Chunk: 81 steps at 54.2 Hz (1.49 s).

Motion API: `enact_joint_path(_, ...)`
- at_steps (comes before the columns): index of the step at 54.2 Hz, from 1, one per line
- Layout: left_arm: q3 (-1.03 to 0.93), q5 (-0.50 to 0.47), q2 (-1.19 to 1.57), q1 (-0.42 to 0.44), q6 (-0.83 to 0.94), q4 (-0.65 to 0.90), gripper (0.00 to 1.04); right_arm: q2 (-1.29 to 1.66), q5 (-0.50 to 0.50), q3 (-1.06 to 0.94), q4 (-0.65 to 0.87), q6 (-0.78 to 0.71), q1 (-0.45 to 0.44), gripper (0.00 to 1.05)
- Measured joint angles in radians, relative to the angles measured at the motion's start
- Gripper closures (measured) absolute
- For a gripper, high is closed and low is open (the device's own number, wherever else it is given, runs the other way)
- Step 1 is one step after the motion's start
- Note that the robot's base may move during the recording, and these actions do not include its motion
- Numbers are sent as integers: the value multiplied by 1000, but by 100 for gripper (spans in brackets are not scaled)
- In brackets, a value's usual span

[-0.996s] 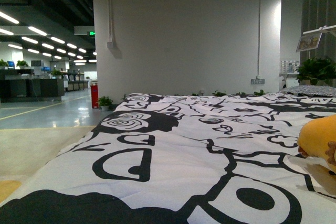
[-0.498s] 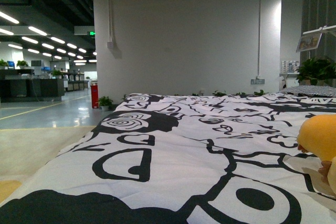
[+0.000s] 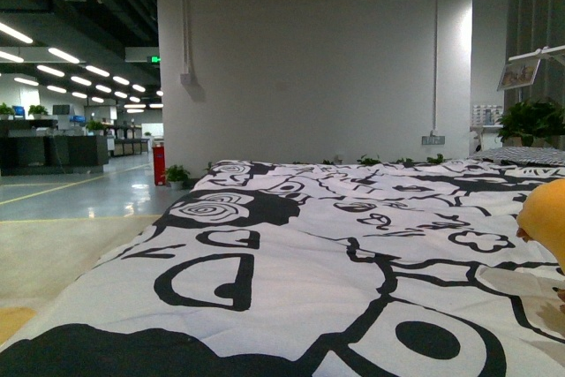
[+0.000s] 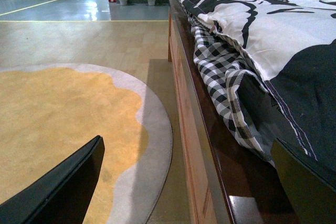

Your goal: Put away toys

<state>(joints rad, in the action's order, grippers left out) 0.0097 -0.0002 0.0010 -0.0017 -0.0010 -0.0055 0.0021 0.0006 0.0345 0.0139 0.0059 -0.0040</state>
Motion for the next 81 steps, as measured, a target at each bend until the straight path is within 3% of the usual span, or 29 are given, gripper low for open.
enact_joint_path(81,0,-6,0,1,0,0,6,0,-12,-21,-10,0,3,99)
